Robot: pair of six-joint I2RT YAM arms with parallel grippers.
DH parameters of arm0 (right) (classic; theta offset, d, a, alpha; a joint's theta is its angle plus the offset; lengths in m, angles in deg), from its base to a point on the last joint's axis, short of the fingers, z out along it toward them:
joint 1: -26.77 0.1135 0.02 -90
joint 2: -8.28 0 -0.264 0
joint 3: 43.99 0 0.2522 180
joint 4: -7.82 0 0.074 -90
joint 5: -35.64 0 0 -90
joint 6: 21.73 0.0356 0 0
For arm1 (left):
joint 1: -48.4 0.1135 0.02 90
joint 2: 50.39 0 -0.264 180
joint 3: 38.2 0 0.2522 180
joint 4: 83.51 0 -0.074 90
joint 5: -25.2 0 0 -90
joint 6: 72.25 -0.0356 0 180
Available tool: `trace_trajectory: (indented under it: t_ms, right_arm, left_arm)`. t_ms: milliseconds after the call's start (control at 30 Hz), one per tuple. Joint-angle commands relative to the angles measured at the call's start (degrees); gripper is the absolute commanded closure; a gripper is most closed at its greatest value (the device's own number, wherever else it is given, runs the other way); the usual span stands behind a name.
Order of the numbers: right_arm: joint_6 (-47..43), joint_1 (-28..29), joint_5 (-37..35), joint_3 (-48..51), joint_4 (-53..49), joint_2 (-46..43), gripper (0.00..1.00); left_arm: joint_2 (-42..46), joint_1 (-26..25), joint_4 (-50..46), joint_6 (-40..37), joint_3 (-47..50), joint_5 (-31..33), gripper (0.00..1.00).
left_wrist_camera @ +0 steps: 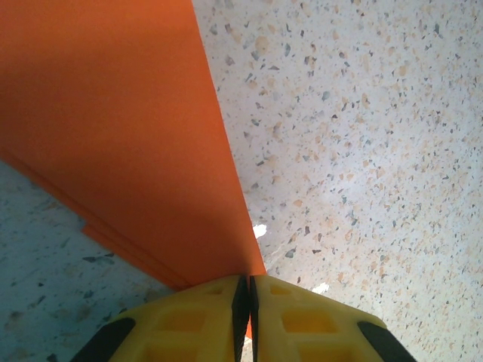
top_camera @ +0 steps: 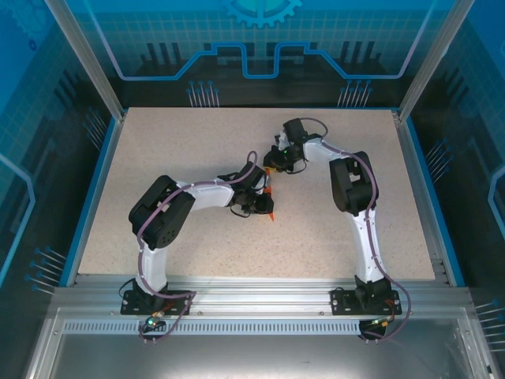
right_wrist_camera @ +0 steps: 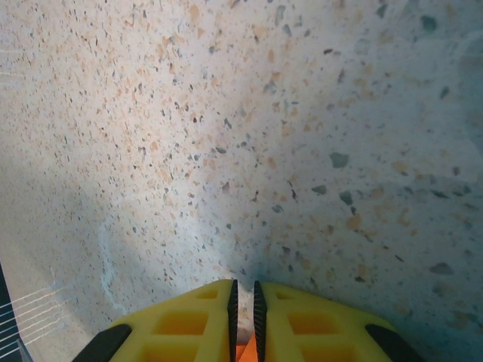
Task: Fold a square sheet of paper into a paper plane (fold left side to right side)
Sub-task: Fold the wing for the fifth time at the center of the table.
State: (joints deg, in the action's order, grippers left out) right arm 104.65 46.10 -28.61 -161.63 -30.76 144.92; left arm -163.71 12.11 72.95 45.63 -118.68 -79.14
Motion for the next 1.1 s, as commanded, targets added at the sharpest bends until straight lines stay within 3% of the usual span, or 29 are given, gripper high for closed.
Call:
trace_trajectory:
  t_ms: [0, 333, 500, 733, 900, 1067]
  right_arm:
    - [-1.88, -1.58, -5.37, -3.2, -0.04, 3.6, 0.83]
    - [-2.85, -2.96, -5.37, -9.7, -2.59, 5.18, 0.82]
    - [-4.56, -4.12, -5.64, -8.4, -3.05, 0.45, 0.77]
    - [-7.6, -5.54, -5.2, 5.32, 0.19, -13.11, 0.64]
    - [-8.92, -5.84, -4.21, 18.5, 3.17, -23.35, 0.64]
    - [-9.57, -5.82, -1.99, 29.29, 4.27, -31.41, 0.64]
  left_arm:
    - [-3.89, -0.18, -7.14, -1.98, 1.98, 3.6, 0.84]
    - [-3.32, -0.18, -6.85, -2.04, 1.89, 3.01, 0.83]
    - [-1.25, -0.18, -5.97, -2.02, 1.95, 1.7, 0.81]
    - [6.32, -0.06, -5.69, -2.21, 0.37, -2.58, 0.72]
    - [14.12, 0.95, -5.2, -2.17, -0.32, -4.63, 0.65]
    - [22.43, 4.32, -3.47, -0.27, 5.0, -3.97, 0.56]
